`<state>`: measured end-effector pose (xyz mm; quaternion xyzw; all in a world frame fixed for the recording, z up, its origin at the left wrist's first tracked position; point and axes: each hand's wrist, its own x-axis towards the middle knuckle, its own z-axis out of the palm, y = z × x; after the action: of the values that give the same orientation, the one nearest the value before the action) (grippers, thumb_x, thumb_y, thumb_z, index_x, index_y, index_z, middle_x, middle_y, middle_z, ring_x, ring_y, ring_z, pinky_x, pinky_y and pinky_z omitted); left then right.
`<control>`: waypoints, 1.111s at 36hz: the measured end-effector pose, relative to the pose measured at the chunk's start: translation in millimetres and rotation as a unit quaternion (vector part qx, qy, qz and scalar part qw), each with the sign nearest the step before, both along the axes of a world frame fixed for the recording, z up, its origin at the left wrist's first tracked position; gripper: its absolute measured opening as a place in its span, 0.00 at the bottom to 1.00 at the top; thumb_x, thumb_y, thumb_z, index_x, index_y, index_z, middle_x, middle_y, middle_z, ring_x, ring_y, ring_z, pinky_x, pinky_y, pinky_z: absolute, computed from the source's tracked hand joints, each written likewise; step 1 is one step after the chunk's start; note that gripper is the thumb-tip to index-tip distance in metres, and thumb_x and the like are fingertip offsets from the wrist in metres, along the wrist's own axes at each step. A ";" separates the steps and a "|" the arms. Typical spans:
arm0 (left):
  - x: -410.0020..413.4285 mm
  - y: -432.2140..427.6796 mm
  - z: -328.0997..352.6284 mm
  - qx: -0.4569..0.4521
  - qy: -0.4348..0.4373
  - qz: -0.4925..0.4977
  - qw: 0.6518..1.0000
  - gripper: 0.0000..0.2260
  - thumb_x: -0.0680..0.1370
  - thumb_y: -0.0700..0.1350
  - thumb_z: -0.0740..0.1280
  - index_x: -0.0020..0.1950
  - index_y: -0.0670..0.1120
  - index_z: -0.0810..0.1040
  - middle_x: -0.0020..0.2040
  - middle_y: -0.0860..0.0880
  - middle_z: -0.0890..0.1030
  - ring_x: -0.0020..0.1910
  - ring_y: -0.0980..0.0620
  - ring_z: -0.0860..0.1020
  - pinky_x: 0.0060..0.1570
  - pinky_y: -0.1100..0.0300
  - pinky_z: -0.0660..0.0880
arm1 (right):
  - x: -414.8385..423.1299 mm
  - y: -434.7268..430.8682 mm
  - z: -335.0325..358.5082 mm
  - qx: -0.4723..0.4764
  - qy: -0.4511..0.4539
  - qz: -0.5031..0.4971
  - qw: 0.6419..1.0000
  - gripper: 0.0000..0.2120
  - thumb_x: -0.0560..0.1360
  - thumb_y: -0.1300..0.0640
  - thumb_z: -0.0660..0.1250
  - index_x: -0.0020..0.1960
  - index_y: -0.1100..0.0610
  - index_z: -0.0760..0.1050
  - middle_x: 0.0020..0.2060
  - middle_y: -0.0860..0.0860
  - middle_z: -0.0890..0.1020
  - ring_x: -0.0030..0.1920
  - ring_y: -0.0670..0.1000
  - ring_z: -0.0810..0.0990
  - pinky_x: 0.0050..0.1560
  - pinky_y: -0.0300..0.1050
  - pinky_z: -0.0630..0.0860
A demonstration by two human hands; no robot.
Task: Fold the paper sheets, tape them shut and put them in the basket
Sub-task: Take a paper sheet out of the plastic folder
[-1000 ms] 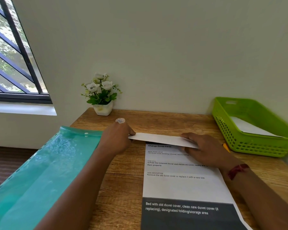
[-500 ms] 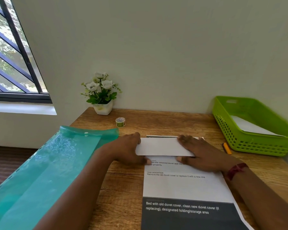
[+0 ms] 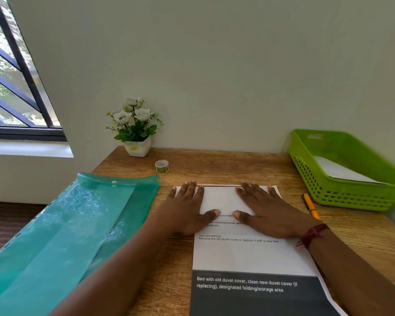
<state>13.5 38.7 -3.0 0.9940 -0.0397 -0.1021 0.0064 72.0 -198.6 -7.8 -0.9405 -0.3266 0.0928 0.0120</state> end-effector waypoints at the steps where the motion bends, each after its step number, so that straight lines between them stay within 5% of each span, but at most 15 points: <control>1: 0.2 -1.8 -0.6 0.000 0.000 -0.006 1.000 0.39 0.78 0.70 0.44 0.80 0.47 0.38 0.80 0.44 0.38 0.79 0.46 0.37 0.77 0.42 0.40 | -1.1 0.9 0.5 0.000 0.001 -0.002 1.000 0.46 0.68 0.24 0.34 0.79 0.48 0.35 0.78 0.46 0.35 0.77 0.47 0.34 0.77 0.56 0.37; 26: -0.1 -27.4 -11.1 -0.003 -0.042 -0.094 0.995 0.30 0.84 0.58 0.42 0.80 0.45 0.37 0.80 0.46 0.37 0.79 0.48 0.36 0.76 0.39 0.37 | -17.3 25.9 -3.7 0.010 0.003 0.014 1.000 0.45 0.68 0.27 0.29 0.79 0.50 0.33 0.77 0.47 0.34 0.76 0.46 0.30 0.77 0.54 0.34; 40: 0.8 -29.2 -12.2 -0.001 -0.037 -0.051 0.998 0.32 0.82 0.63 0.42 0.80 0.47 0.37 0.80 0.43 0.38 0.79 0.46 0.36 0.76 0.41 0.38 | -20.6 31.1 -5.4 0.042 0.012 -0.002 0.999 0.46 0.67 0.28 0.28 0.79 0.51 0.36 0.78 0.47 0.37 0.76 0.45 0.33 0.77 0.51 0.36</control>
<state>14.4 9.5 -15.2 0.9937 -0.0912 -0.0658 0.0010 51.4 -167.5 -13.2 -0.9385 -0.3286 0.0903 0.0559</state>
